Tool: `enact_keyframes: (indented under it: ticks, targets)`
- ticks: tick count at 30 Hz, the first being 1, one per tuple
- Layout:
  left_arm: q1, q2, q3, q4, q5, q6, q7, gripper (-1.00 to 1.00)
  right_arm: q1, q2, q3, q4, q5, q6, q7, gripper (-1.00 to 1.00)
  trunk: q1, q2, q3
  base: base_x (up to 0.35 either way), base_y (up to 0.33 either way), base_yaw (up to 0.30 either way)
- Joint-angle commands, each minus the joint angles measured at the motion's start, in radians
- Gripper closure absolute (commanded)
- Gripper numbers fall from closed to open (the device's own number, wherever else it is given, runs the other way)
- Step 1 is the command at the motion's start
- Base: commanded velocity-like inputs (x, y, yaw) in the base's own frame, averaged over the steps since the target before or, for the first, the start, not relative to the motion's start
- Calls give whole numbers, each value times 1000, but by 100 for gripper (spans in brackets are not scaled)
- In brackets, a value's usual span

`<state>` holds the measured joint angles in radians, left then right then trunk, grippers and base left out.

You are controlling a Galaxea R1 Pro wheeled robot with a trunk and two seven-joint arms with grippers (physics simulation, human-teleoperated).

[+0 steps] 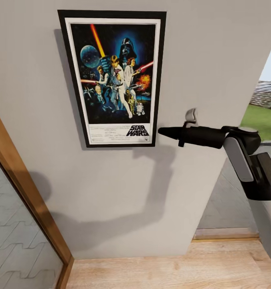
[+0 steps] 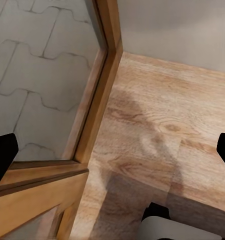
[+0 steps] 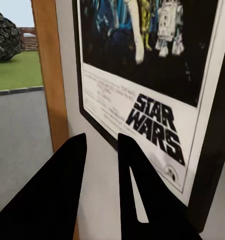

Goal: Pick up the poster from the kitchen countertop and hang it on one of the wall nails in the kitchen.

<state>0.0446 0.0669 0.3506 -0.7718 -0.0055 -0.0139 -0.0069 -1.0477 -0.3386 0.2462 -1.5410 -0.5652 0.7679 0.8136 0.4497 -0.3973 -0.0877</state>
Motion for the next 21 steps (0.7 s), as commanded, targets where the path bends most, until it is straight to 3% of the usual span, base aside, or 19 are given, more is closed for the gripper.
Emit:
enact_keyframes:
  ticks: [1, 2, 3, 10, 11, 21]
  targets:
    - [0, 0, 1, -1, -1, -1, -1, -100, -2, 5, -6, 6, 4, 11, -3, 100, 0, -3, -2, 0, 0, 0]
    - [0, 0, 1, -1, -1, -1, -1, -100, -2, 10, -3, 9, 4, 9, -8, 100, 0, -3, -2, 0, 0, 0]
    - [0, 0, 1, -1, -1, -1, -1, -100, -2, 14, 1, 12, 3, 7, -14, -100, 0, -3, -2, 0, 0, 0]
    - [0, 1, 0, 1, 1, -1, -1, -100, 0, 53, -39, 51, 45, 45, -53, -100, 0, -3, -2, -8, 0, 0]
    - [0, 1, -1, 1, 0, -1, -1, -100, 0, 225, -190, 58, 254, 174, -71, -100, 0, -3, -2, -96, 0, 0]
    - [0, 1, -2, 1, 0, -2, -1, -100, 0, 226, -198, 58, 254, 175, -71, -100, 0, -3, -2, -272, 0, 0]
